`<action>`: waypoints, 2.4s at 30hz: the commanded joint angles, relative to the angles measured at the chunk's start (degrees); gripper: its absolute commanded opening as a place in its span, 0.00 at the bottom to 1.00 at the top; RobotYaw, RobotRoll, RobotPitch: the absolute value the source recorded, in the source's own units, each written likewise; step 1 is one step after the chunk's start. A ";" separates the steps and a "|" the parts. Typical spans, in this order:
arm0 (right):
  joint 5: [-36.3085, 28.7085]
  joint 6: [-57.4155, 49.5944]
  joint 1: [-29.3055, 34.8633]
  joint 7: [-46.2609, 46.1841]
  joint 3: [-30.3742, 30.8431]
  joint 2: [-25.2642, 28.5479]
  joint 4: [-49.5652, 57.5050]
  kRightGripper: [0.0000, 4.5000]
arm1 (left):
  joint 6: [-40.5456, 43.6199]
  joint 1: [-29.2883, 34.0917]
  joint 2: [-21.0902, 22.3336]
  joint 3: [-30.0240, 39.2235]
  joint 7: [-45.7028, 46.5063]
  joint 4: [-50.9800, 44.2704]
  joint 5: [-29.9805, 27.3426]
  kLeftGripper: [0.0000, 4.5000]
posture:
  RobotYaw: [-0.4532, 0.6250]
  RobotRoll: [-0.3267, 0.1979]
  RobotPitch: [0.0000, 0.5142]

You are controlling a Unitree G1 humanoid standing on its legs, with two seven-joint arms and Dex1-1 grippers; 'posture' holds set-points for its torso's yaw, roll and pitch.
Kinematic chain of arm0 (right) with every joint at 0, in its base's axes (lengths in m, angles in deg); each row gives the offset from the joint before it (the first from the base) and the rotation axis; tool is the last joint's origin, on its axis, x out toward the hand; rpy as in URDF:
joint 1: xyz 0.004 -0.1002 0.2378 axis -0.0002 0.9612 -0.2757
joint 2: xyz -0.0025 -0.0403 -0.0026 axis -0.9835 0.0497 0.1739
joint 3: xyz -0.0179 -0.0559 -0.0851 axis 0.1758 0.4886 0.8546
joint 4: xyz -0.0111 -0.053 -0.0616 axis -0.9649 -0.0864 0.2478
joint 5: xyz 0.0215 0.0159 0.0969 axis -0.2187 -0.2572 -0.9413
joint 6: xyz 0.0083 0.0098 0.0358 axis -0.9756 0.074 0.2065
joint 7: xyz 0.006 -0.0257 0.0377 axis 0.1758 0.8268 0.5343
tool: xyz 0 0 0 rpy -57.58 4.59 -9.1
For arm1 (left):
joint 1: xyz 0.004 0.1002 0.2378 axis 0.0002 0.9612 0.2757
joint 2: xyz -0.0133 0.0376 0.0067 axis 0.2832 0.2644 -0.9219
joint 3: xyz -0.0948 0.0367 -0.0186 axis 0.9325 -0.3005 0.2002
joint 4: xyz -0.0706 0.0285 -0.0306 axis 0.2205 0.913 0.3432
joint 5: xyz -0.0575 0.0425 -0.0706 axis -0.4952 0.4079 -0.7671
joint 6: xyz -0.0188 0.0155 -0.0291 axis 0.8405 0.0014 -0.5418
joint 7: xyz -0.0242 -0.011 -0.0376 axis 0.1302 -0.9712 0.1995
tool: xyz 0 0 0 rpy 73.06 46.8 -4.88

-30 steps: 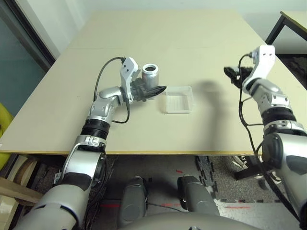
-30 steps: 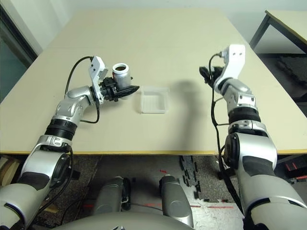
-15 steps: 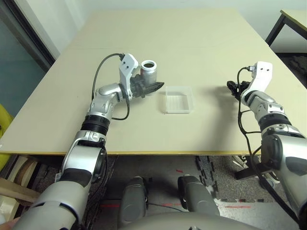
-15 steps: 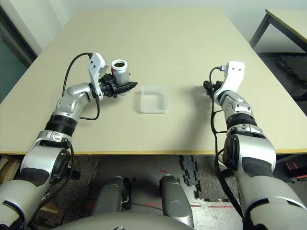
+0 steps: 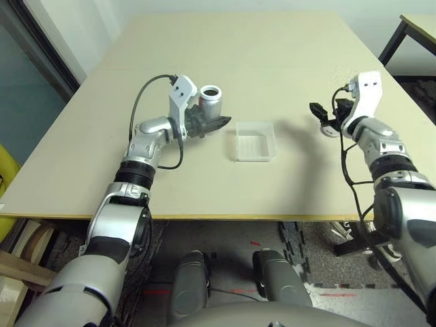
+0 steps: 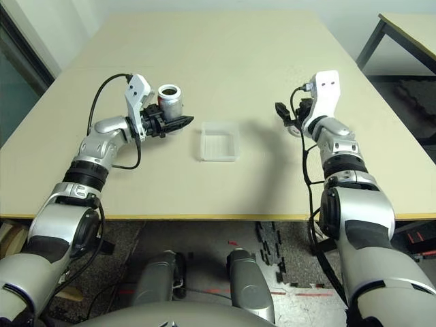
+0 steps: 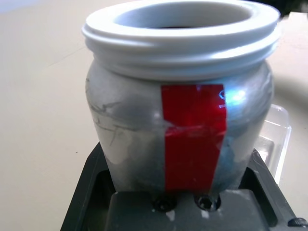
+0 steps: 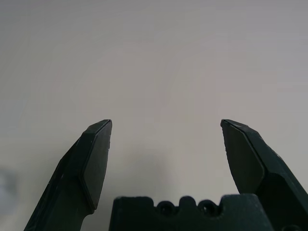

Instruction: Pour the medicine from the bottle into the box.

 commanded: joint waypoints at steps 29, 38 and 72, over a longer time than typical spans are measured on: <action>-4.32 -15.43 14.76 37.00 11.34 9.72 33.08 1.00 | -1.69 -3.65 0.59 -0.84 0.11 3.50 3.30 0.60 | 0.22 0.62 0.13; -4.42 -14.72 14.92 35.46 11.27 8.59 32.37 1.00 | -3.77 -12.02 1.78 -5.97 11.20 10.73 14.61 0.60 | 0.22 0.62 0.09; -8.60 -15.04 14.86 28.79 8.66 4.66 30.50 1.00 | -34.49 -38.81 -6.42 -56.97 53.63 33.75 77.61 0.60 | 0.17 0.62 0.09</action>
